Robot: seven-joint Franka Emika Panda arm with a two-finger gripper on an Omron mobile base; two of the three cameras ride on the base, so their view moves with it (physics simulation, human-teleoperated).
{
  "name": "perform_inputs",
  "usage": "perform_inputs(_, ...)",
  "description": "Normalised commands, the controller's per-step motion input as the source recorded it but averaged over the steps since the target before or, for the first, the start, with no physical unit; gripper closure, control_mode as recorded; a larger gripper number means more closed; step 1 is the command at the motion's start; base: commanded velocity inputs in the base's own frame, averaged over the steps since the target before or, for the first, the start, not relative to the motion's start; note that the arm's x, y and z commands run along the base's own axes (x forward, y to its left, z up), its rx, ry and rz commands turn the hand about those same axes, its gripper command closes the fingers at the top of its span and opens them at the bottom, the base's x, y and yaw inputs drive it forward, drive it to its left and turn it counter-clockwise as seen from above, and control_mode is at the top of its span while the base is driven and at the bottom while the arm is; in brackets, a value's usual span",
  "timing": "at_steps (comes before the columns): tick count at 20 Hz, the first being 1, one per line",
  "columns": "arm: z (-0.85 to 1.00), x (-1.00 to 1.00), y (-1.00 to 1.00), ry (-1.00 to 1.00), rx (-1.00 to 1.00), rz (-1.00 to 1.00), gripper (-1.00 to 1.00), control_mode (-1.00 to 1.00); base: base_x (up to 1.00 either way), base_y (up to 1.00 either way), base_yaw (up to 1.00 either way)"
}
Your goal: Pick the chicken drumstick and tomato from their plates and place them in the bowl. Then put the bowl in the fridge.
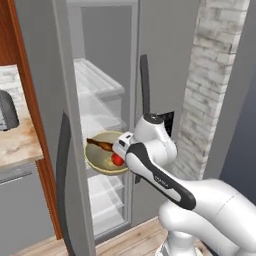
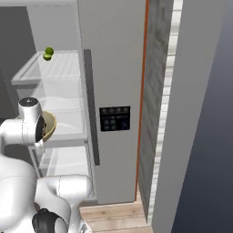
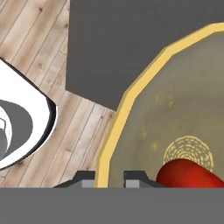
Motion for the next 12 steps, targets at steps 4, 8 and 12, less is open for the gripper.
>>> perform_inputs(4,0.00,0.00,0.00,0.00,0.00,0.00,1.00,1.00,0.61,0.00,0.09)
perform_inputs(8,0.00,0.00,0.00,0.00,0.00,0.00,1.00,1.00,0.45,0.00,0.02)
perform_inputs(12,0.00,0.00,0.00,0.00,0.00,0.00,1.00,1.00,0.13,0.00,0.00)
